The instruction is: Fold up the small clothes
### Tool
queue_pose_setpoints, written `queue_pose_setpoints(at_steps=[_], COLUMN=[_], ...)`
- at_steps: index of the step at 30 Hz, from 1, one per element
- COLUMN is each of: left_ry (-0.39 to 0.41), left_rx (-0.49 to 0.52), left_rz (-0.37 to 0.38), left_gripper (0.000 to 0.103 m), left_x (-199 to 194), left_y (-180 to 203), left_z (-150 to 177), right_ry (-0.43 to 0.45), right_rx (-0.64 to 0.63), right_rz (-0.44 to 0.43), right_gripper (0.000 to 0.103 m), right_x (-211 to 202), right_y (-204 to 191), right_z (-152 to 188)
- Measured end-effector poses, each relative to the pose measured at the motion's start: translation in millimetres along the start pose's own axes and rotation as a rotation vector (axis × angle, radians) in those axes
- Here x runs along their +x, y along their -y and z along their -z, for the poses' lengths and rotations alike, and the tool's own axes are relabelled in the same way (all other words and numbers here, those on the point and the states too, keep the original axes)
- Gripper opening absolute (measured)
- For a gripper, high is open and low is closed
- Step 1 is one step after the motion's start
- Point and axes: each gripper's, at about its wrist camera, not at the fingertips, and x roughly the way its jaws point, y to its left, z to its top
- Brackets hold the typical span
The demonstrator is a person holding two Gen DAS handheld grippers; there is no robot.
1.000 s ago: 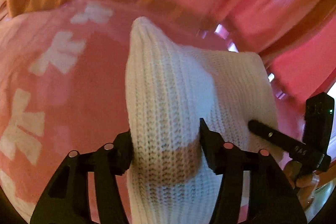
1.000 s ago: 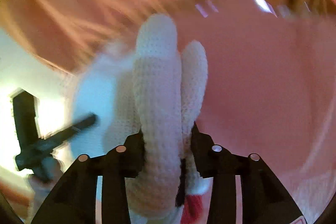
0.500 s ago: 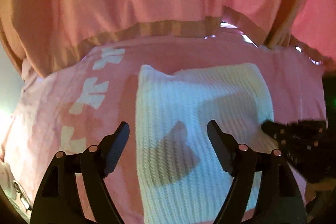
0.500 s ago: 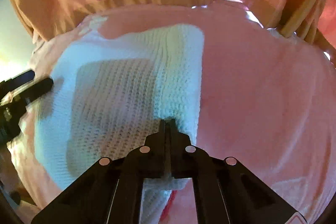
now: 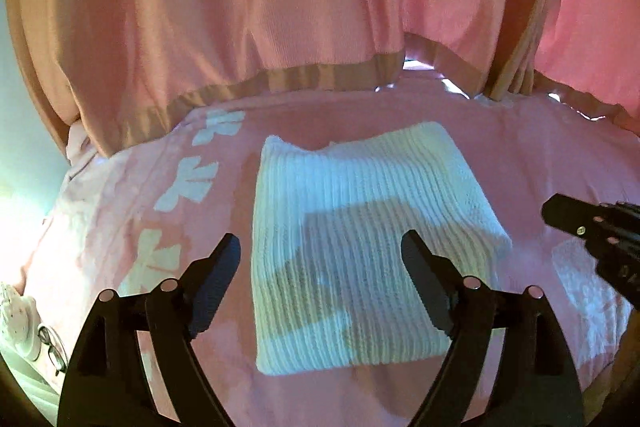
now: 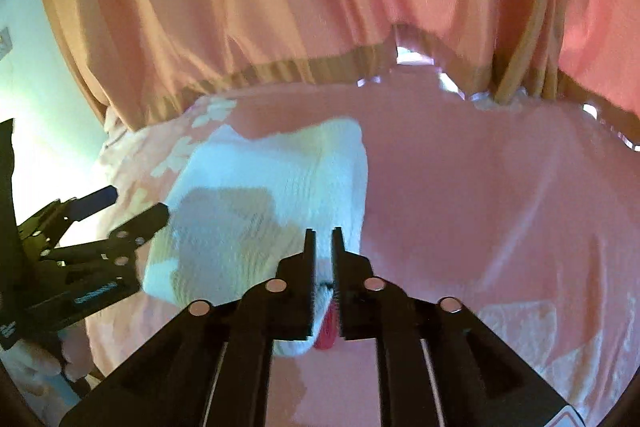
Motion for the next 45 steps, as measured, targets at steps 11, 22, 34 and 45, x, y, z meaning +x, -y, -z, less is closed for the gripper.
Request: queue_pose_setpoints(at_steps=[11, 22, 34, 45], left_ry=[-0.074, -0.105, -0.075, -0.088], left_rx=[-0.146, -0.044, -0.011, -0.022], left_rz=[0.053, 0.023, -0.045, -0.035], left_gripper=[0.086, 0.089, 0.089, 0.089], left_x=[37, 75, 71, 75], left_y=[-56, -58, -50, -49], left_z=[11, 17, 12, 8], right_ry=[-0.091, -0.203, -0.226, -0.184], right_rx=[0.096, 0.082, 0.216, 0.19], right_rz=[-0.057, -0.065, -0.135, -0.136], right_gripper=[0.066, 0.075, 0.082, 0.036], right_x=[59, 121, 133, 115], right_y=[19, 4, 23, 7], right_z=[-3, 0, 6, 0])
